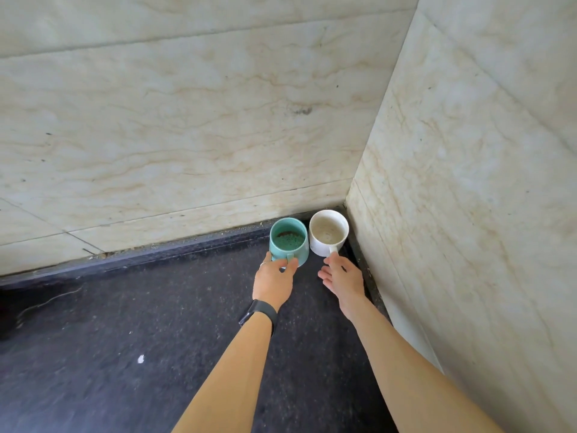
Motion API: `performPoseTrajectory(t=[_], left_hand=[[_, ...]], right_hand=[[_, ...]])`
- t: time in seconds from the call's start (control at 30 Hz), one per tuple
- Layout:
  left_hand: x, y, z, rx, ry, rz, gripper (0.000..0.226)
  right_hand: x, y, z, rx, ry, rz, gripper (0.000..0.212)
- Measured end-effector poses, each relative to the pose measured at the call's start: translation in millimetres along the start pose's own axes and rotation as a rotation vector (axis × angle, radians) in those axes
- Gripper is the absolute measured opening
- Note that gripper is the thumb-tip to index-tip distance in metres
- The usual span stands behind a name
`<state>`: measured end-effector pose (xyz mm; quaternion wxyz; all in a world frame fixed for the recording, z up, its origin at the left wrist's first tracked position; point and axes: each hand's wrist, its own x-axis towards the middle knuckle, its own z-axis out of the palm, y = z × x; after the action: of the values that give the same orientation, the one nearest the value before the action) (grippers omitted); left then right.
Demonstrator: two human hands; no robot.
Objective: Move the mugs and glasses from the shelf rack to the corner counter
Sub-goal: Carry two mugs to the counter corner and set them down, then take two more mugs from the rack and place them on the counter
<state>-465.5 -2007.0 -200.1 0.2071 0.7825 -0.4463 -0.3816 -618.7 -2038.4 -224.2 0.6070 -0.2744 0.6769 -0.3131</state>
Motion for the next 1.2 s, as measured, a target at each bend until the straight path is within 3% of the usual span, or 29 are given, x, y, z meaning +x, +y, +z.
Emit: performPoseTrajectory(t=[0.2, 0.4, 0.53, 0.6, 0.87, 1.2], left_hand=[[-28.7, -7.7, -29.3, 0.190, -0.204, -0.044, 0.050], [-107.0, -33.5, -76.1, 0.295, -0.185, 0.007, 0.055], [-168.6, -50.8, -127.2, 0.395, -0.083, 0.119, 0.056], [-226.8, -81.6, -181.4, 0.464, 0.029, 0.168, 0.057], [-273.8, -97.6, -225.0, 0.558, 0.241, 0.216, 0.056], [-445.3, -161.3, -323.0, 0.553, 0.747, -0.168, 0.053]], right_hand=[[-38.8, -10.5, -18.4, -0.129, -0.011, -0.003, 0.036], [-137.9, 9.6, -29.5, -0.436, -0.037, -0.076, 0.036], [-232.2, 23.6, -26.3, -0.660, -0.079, -0.163, 0.039], [-308.9, 32.4, -1.2, -0.713, -0.156, -0.328, 0.037], [-344.8, 3.8, 5.4, -0.952, -0.153, -0.819, 0.033], [-441.0, -32.0, 127.8, -1.104, -0.599, -1.339, 0.046]])
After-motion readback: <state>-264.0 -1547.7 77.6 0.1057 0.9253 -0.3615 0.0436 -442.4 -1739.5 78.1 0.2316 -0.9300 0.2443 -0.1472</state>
